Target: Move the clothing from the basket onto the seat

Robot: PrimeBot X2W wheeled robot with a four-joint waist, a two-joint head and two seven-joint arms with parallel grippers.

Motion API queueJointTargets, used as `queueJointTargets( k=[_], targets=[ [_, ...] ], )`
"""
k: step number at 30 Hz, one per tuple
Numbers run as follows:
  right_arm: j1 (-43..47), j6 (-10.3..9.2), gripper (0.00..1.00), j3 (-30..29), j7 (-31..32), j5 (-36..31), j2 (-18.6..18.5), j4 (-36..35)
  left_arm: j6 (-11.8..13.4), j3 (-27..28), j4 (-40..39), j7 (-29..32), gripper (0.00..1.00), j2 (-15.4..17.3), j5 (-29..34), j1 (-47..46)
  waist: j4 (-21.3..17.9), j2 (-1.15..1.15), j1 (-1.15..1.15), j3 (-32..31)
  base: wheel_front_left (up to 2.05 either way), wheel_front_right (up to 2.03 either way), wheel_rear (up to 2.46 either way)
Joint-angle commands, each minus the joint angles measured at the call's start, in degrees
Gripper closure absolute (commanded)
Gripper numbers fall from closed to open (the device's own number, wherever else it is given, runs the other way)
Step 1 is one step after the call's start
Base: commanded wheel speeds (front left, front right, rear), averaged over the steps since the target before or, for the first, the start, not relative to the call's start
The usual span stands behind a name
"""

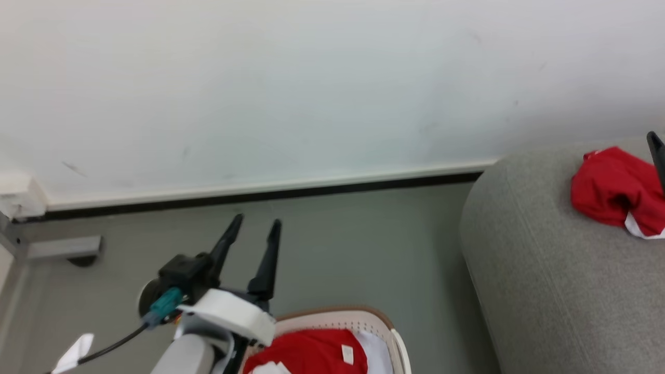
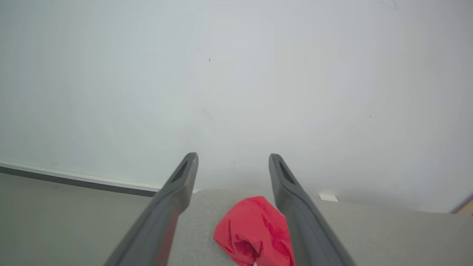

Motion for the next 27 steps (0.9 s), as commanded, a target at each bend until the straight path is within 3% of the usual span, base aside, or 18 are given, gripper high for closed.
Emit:
queueJointTargets(
  k=[1,14,20,27],
  targets=[
    [2.51,-0.12,0.0,-1.1,-1.72,0.95,0.1,-1.68,0.57,1.16,-0.55,-0.03,0.0,0.81,-1.07,2.05,1.28,0.0,0.03,-3.65,0.0,0.0,0.0],
    [27.7,-0.12,0.0,-13.25,-11.7,-3.49,10.56,-19.92,3.36,10.64,-6.57,-0.03,0.0,0.24,0.57,13.41,2.69,0.0,0.03,-6.87,0.0,0.0,0.0],
    [35.54,-0.12,0.0,-18.1,-13.1,-6.07,16.57,-25.1,3.0,13.91,-6.07,-0.03,0.0,-1.79,2.56,16.78,2.38,0.0,0.03,-6.26,0.0,0.0,0.0],
    [39.52,-0.12,0.0,-20.19,-13.51,-8.12,21.57,-26.14,1.13,16.48,-5.21,-0.03,0.0,-3.8,4.91,18.3,2.34,0.0,0.03,-5.57,0.0,0.0,0.0]
  ],
)
